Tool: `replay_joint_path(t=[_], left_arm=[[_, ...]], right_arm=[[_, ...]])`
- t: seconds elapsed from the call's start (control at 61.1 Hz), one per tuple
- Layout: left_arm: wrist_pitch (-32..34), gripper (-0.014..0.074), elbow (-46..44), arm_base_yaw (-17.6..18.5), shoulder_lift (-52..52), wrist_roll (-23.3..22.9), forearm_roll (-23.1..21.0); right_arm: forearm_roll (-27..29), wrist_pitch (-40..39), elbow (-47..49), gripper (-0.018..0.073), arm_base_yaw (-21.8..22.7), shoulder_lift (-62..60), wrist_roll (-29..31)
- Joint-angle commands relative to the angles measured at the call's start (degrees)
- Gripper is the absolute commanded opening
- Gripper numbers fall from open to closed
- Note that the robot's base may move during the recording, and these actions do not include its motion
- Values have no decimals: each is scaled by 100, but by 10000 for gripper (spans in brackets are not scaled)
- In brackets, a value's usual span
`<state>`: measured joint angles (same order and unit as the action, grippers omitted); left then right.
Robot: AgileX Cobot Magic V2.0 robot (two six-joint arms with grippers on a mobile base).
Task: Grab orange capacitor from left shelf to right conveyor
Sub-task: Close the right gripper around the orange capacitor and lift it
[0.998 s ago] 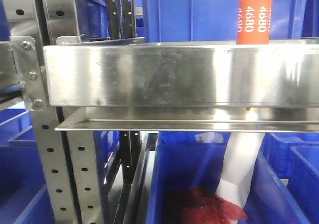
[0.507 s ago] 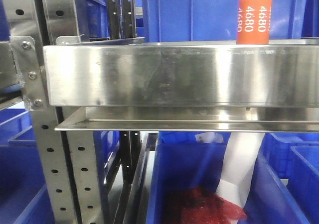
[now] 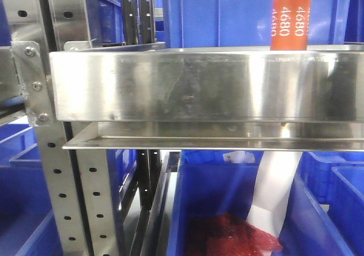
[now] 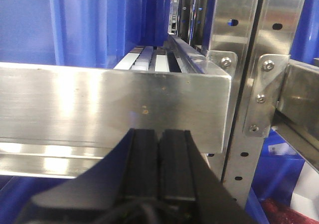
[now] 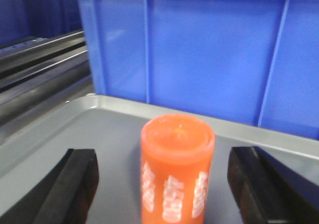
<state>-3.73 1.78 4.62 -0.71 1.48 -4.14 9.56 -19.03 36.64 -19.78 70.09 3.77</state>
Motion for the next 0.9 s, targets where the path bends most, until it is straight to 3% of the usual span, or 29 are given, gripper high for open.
replay_joint_path(t=[0.0, 0.295, 0.704, 0.786, 0.884], left_arm=[[513, -127, -17, -17, -66, -8, -10], [513, -127, -17, -17, -66, -8, -10], [513, -127, -17, -17, -66, -8, -10], [513, -127, -17, -17, -66, -8, -10], [513, -127, -17, -17, -66, -8, -10]], right_arm=[[-4, -856, 214, 628, 26, 135, 33], [-4, -1387, 214, 628, 298, 615, 33], [-340, -1741, 402, 619, 284, 1142, -318], [-340, -1741, 416, 580, 284, 1218, -318], [-340, -1737, 416, 470, 284, 1270, -318]])
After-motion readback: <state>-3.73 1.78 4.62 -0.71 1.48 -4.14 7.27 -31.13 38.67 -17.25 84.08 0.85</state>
